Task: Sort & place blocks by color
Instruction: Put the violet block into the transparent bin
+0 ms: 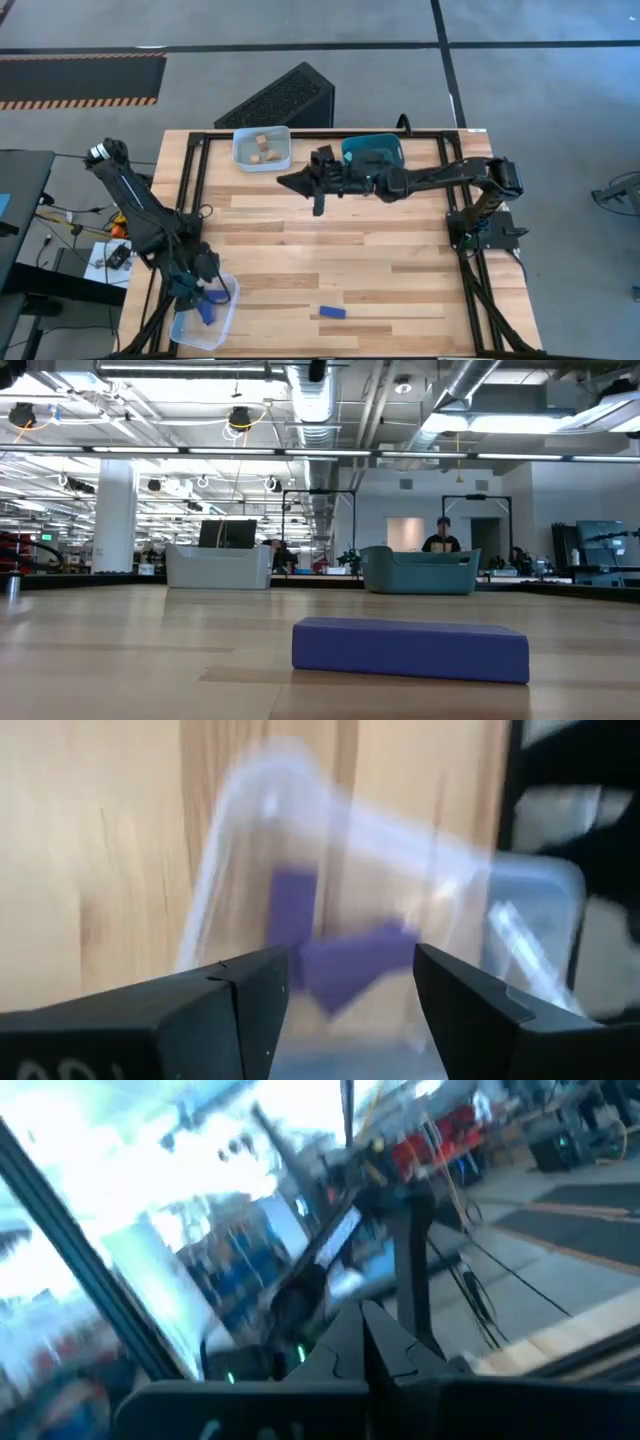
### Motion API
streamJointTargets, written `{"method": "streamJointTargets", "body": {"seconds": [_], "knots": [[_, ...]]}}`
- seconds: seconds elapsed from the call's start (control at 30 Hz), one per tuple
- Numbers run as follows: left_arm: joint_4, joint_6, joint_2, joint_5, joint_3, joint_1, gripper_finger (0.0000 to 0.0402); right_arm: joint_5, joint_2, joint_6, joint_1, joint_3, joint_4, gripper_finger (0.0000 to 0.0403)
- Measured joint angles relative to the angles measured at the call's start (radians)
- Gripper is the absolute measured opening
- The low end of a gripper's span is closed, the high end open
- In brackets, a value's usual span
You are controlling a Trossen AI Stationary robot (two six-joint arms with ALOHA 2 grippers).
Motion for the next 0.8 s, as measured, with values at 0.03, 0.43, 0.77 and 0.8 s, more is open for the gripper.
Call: {"method": "streamJointTargets", "body": {"seconds": [0.03, 0.43, 0.77, 0.8], "knots": [[0.008, -0.002, -0.022, -0.030, 0.001, 0.001, 0.0197, -0.006, -0.004, -0.033, 0.000, 0.033, -0.102, 0.0003], [0.039, 0.010, -0.271, -0.621, 0.001, 0.008, 0.0197, 0.084, 0.094, -0.065, 0.232, 0.080, -0.981, 0.0006], [0.351, 0.494, -0.386, -0.872, -0.005, 0.120, 0.0197, 0.091, 0.242, 0.110, 0.479, 0.076, -0.990, 0.0074], [0.377, 0.552, -0.380, -0.856, -0.008, 0.127, 0.0197, 0.090, 0.254, 0.125, 0.505, 0.077, -0.961, 0.0089]]}}
